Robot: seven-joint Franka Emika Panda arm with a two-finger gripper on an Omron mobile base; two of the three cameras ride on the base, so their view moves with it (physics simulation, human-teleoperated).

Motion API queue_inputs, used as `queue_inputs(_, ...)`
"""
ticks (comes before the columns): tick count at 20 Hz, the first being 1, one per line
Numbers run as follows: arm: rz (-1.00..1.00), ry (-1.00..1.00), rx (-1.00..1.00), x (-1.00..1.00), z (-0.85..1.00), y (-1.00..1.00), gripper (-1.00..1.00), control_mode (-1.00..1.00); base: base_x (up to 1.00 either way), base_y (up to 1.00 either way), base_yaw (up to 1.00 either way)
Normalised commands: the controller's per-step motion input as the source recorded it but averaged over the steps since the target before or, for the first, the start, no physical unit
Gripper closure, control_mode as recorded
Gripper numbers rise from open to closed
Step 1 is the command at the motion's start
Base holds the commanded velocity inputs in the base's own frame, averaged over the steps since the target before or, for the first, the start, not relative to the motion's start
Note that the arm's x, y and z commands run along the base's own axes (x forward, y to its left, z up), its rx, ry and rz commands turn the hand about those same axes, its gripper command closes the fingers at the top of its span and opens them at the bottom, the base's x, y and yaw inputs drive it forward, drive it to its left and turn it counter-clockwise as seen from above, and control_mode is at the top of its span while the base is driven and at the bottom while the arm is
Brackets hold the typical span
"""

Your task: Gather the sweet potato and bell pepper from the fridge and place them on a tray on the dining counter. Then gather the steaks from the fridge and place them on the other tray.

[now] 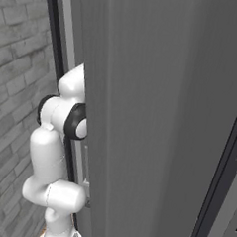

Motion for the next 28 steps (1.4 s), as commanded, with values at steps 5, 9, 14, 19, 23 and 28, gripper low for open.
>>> queue_inputs(5,0.00,0.06,0.00,0.18,-0.24,0.00,-1.00,-1.00,0.00,0.00,0.00)
queue_inputs(9,0.00,0.07,0.00,0.17,-0.32,0.00,-1.00,-1.00,0.00,0.00,0.00)
queue_inputs(14,0.00,0.09,0.00,0.23,-0.33,0.05,1.00,-1.00,0.00,0.00,0.00)
queue_inputs(19,0.00,0.16,0.02,0.24,-0.42,0.16,1.00,-1.00,0.00,0.00,0.00)
queue_inputs(23,0.00,0.12,0.06,0.18,-0.50,0.08,1.00,-1.00,0.00,0.00,0.00)
queue_inputs(28,0.00,0.02,0.13,0.03,-0.62,0.00,1.00,-1.00,0.00,0.00,0.00)
